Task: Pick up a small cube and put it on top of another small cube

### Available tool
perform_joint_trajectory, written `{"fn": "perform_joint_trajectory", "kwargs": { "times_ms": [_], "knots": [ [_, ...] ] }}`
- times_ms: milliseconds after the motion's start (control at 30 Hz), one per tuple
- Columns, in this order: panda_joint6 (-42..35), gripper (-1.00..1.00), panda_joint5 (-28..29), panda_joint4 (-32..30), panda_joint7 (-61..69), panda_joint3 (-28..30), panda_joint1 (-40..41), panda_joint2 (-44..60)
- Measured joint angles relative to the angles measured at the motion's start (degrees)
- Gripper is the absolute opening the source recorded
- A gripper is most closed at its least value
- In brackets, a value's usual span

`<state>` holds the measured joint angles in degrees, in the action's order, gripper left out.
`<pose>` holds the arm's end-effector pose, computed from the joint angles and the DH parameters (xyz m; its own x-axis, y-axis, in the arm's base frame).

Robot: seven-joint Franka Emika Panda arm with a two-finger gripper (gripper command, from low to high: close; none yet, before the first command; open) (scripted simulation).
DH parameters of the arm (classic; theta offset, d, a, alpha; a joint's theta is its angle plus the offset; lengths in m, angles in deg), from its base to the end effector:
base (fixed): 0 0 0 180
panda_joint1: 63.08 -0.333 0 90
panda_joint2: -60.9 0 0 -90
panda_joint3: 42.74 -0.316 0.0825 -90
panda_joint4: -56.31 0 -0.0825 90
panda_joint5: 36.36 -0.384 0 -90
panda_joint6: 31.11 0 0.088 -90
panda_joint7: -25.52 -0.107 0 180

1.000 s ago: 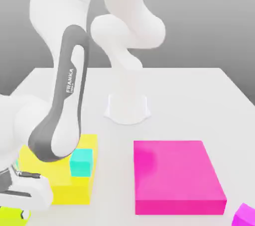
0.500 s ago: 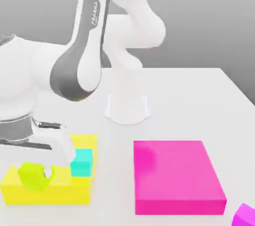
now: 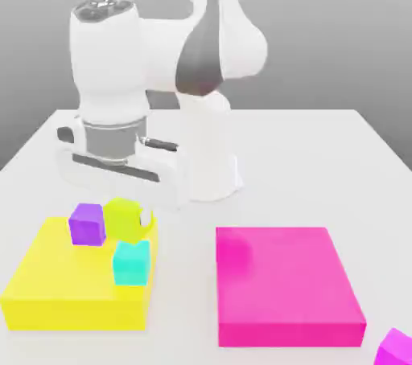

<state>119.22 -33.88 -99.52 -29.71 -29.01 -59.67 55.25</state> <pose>0.3847 -0.1152 0.2556 0.3395 -0.9406 -0.0014 -0.9406 -0.3395 -0.0013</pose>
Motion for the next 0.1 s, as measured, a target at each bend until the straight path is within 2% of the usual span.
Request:
{"fn": "perform_joint_trajectory", "kwargs": {
  "times_ms": [100],
  "knots": [
    [0.0,1.0,0.0,0.0,0.0,0.0,0.0,0.0]
  ]
}}
